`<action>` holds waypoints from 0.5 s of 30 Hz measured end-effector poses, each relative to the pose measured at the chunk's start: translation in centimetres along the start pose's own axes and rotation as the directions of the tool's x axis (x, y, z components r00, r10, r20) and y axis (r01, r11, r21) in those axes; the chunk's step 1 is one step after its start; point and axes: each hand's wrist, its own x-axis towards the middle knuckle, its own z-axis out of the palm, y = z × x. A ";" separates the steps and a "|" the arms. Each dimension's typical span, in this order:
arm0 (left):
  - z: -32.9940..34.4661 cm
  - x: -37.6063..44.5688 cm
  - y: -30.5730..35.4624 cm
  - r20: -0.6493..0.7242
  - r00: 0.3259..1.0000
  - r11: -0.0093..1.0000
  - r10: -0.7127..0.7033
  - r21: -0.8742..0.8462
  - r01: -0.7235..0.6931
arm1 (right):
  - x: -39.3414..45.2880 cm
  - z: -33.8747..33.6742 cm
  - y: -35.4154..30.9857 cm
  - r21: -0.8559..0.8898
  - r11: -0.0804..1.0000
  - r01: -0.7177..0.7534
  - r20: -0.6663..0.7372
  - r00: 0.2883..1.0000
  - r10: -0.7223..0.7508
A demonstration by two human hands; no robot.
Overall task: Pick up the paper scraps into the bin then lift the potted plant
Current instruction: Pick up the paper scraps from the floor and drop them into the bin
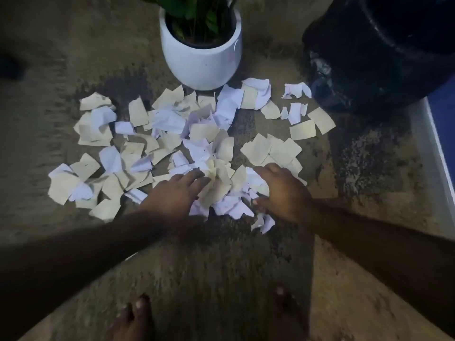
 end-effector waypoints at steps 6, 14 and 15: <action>1.6 2.8 -0.6 -0.008 0.989 0.978 0.144 0.152 -0.141 | 4.2 -1.0 3.6 -0.055 0.998 0.005 0.003 1.000 -0.005; -1.2 4.8 -3.4 -0.014 0.968 0.917 0.251 0.323 -0.233 | 5.8 -3.5 8.1 -0.090 0.995 -0.046 -0.011 0.999 0.045; -1.9 4.9 -3.6 -0.026 0.970 0.923 0.242 0.314 -0.222 | 5.9 -3.9 8.5 -0.064 0.996 -0.070 -0.017 0.998 0.069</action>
